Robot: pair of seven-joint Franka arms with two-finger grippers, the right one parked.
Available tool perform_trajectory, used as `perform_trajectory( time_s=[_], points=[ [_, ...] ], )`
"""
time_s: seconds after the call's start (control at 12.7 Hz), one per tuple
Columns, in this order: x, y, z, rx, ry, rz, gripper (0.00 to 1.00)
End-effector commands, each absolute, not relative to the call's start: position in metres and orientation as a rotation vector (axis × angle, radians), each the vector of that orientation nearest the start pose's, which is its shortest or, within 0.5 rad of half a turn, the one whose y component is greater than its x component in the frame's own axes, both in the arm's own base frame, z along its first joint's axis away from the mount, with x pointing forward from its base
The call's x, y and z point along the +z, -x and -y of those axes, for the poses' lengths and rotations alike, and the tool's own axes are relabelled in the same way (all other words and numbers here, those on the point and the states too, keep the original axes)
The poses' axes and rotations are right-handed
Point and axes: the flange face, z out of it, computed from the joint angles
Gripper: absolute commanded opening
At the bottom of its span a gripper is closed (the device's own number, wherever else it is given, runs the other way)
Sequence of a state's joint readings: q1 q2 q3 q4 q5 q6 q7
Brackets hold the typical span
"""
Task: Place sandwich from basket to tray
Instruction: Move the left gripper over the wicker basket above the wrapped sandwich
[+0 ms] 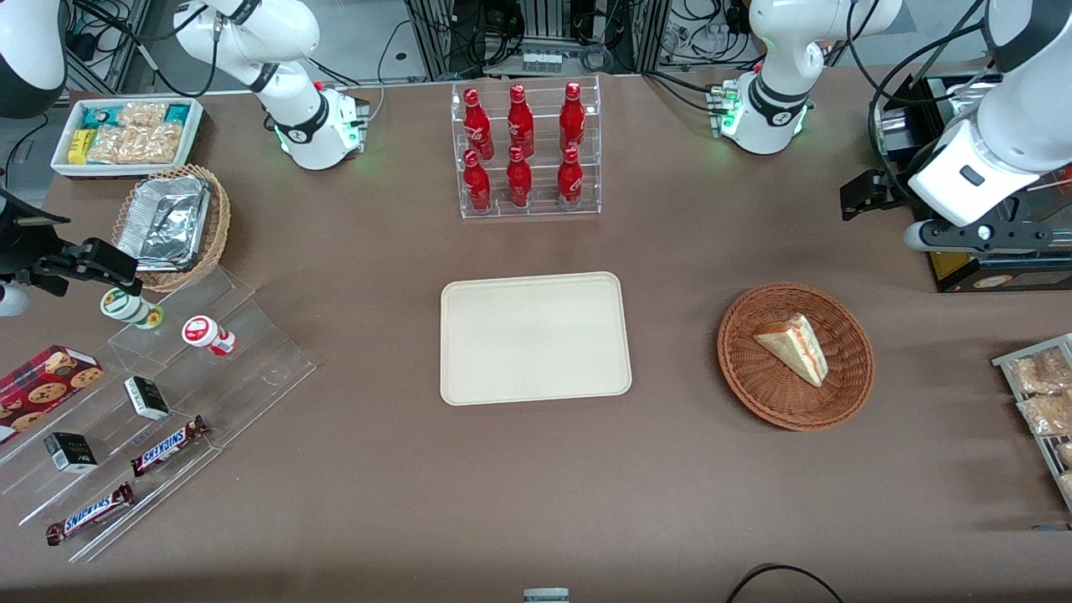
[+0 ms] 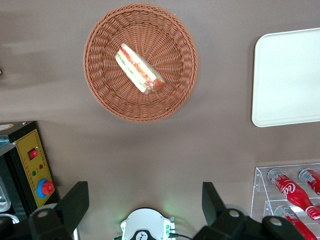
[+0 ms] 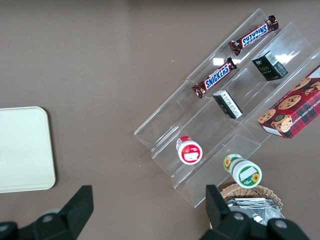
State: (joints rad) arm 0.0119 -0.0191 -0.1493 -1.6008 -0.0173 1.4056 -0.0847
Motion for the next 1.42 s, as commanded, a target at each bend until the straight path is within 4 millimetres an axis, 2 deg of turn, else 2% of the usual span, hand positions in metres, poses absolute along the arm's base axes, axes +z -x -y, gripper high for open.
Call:
perform_trajectory(
  time_s=[0.0,0.24,0.63,0.71,1.34],
  points=[
    [0.613,-0.527,0.065,0.263,3.125,-0.119,1.00],
    [0.591,-0.539,0.059,0.278,3.118,-0.156,1.00],
    [0.518,-0.551,0.059,0.235,3.122,-0.154,1.00],
    [0.499,-0.552,0.055,0.214,3.125,-0.138,1.00],
    [0.392,-0.549,0.051,0.082,3.143,-0.100,1.00]
  ],
)
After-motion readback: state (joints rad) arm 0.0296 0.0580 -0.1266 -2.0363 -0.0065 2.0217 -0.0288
